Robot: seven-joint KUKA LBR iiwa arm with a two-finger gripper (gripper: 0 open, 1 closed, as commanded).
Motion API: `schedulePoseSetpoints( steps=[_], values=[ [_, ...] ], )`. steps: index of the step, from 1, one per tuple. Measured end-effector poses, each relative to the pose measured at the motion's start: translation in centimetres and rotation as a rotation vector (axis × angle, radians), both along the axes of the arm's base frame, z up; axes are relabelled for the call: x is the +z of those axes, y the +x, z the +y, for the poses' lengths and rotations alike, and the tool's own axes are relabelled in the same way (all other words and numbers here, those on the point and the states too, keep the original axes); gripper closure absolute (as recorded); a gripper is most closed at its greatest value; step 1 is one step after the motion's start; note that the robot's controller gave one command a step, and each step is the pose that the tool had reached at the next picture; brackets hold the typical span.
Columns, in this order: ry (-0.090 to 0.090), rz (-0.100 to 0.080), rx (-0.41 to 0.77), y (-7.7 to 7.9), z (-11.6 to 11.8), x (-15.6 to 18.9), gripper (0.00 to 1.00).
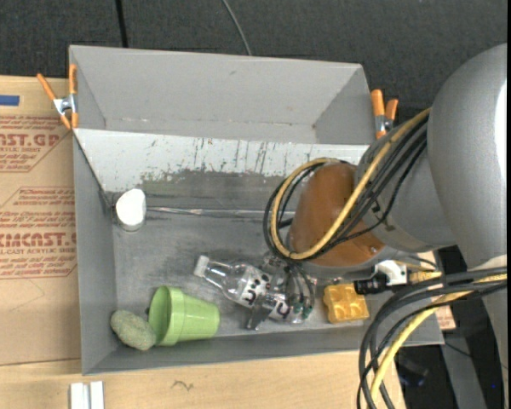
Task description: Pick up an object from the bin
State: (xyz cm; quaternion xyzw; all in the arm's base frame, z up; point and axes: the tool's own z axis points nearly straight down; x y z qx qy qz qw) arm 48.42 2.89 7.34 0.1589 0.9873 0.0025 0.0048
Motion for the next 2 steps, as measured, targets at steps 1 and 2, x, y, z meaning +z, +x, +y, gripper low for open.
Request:
schedulePoseSetpoints(
  steps=[1,2],
  values=[
    [0.000,0.002,0.000,-0.03,0.02,0.23,1.00],
    [-0.001,0.009,-0.001,-0.16,0.01,1.17,1.00]
  ],
)
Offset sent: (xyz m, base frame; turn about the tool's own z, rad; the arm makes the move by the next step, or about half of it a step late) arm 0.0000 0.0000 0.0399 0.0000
